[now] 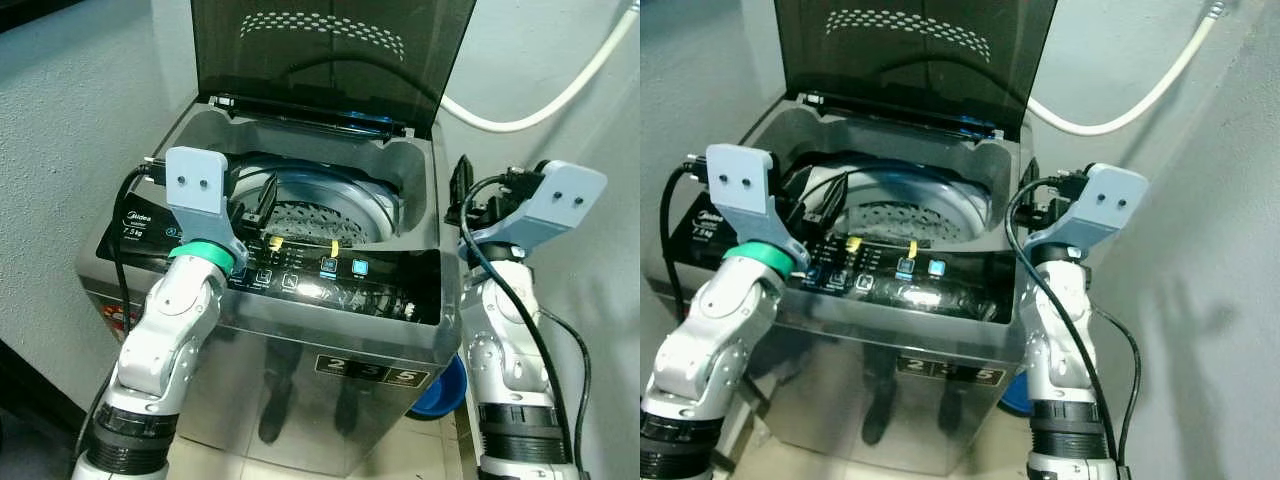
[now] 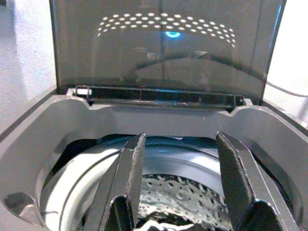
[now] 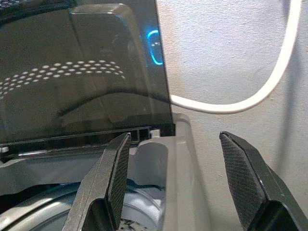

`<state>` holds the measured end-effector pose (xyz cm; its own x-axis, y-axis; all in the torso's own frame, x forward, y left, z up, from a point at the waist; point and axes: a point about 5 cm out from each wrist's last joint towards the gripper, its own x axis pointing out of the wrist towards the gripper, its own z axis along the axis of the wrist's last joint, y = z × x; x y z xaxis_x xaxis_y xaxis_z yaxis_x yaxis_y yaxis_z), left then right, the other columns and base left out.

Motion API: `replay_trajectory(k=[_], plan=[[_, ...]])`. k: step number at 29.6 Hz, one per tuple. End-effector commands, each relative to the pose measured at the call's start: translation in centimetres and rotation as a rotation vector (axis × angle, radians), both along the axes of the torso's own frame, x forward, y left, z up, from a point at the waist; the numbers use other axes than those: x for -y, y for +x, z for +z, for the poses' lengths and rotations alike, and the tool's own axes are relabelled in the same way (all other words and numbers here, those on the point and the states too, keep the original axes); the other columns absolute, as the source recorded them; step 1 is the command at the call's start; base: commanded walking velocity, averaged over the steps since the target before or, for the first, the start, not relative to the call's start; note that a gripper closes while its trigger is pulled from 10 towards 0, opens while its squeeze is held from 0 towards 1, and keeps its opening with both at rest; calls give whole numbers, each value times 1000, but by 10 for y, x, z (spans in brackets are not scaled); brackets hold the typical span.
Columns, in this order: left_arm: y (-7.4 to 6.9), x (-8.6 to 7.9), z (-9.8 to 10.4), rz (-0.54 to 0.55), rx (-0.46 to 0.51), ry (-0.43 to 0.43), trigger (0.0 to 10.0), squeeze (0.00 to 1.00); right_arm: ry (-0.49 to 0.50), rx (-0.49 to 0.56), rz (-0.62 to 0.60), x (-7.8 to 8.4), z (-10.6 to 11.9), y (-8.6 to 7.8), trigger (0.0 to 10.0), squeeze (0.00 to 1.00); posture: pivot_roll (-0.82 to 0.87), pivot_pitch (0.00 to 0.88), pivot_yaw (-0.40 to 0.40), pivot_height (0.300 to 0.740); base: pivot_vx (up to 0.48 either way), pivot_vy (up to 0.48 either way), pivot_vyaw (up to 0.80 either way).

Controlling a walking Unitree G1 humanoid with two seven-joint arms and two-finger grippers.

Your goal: Clothes washing

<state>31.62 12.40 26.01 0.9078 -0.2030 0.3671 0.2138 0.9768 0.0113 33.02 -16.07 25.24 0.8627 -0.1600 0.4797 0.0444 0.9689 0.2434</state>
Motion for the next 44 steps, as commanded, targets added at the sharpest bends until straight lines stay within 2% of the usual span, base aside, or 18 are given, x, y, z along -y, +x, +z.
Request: replay_trajectory(k=[1, 8, 18, 32, 44], plan=[[-1, 1, -1, 8, 12, 15, 10000, 0, 2, -16, 0, 2, -4, -2, 10000, 0, 66, 17, 1, 740, 0, 0, 0], [0, -3, -4, 29, 9, 27, 10000, 0, -2, -28, -7, 5, -6, 0, 10000, 0, 67, 14, -4, 740, 0, 0, 0], [4, -9, -3, 39, 16, 27, 10000, 0, -29, -38, 0, 0, -5, 2, 10000, 0, 58, 0, 5, 740, 0, 0, 0], [7, -9, -4, 39, 17, 32, 10000, 0, -32, -43, -2, 1, -8, 4, 10000, 0, 54, 0, 6, 740, 0, 0, 0], [7, -15, -2, 63, 27, 33, 10000, 0, -31, -44, 10, 0, -9, 5, 10000, 0, 70, 0, 2, 740, 0, 0, 0]])
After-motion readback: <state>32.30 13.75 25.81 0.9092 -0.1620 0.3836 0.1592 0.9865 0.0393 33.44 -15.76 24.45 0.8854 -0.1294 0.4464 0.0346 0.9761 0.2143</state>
